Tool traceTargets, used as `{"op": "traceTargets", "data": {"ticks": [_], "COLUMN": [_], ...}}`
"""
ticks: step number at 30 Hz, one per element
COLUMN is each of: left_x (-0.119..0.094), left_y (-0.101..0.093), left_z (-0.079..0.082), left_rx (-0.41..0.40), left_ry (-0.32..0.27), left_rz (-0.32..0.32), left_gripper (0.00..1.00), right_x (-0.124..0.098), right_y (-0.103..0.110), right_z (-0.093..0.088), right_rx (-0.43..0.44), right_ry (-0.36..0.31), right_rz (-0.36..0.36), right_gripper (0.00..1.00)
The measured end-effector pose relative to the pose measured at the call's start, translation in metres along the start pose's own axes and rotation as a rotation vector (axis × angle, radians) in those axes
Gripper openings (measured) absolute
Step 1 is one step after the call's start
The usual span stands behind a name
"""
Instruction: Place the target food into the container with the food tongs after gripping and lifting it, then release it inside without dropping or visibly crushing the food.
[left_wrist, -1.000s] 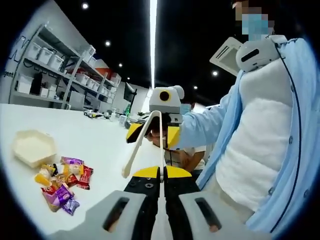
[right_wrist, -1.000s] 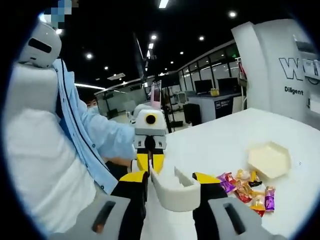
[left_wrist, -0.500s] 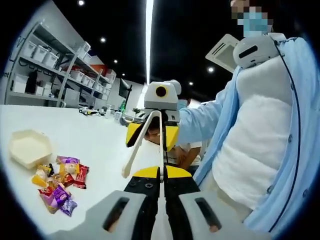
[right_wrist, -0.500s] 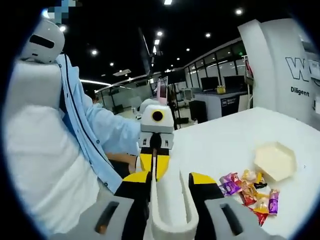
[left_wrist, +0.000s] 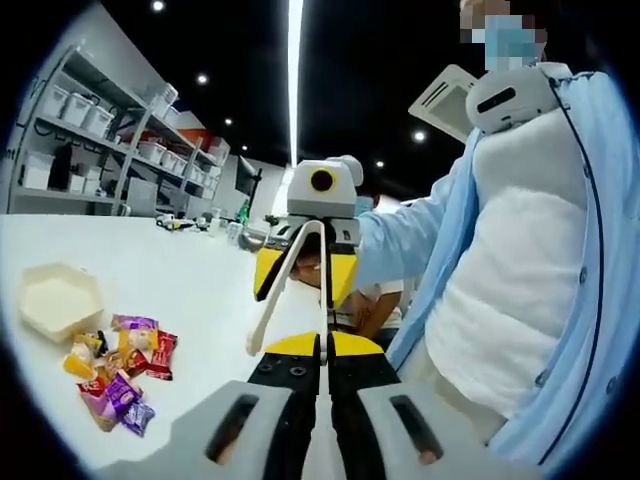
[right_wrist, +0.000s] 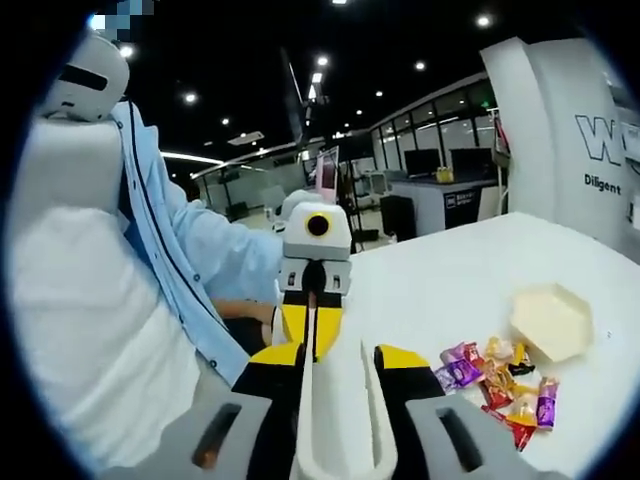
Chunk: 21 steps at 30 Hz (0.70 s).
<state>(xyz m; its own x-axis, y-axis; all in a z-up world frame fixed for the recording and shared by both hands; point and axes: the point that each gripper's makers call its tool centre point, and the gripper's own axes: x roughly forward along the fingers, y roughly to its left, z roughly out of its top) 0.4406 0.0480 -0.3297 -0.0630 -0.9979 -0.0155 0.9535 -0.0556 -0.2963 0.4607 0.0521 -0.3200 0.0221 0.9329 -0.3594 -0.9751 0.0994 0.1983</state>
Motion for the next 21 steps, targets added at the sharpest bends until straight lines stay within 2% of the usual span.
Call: {"op": "traceTargets", "data": {"ticks": [12, 21], "left_x": [0.0026, 0.0034], "left_y": [-0.0033, -0.003], "left_z": [-0.0039, -0.0037], "left_rx": [0.008, 0.003], "left_ry": [0.035, 0.034], "left_rz": [-0.001, 0.0], "left_gripper": [0.0, 0.0], "right_x": [-0.0011, -0.0017], "right_y": [0.0048, 0.0056], "right_z": [-0.0055, -0.0051], "right_rx": [-0.015, -0.007], "right_ry": [0.019, 0.017], "right_rz": [-0.005, -0.005], "right_gripper": [0.22, 0.2]}}
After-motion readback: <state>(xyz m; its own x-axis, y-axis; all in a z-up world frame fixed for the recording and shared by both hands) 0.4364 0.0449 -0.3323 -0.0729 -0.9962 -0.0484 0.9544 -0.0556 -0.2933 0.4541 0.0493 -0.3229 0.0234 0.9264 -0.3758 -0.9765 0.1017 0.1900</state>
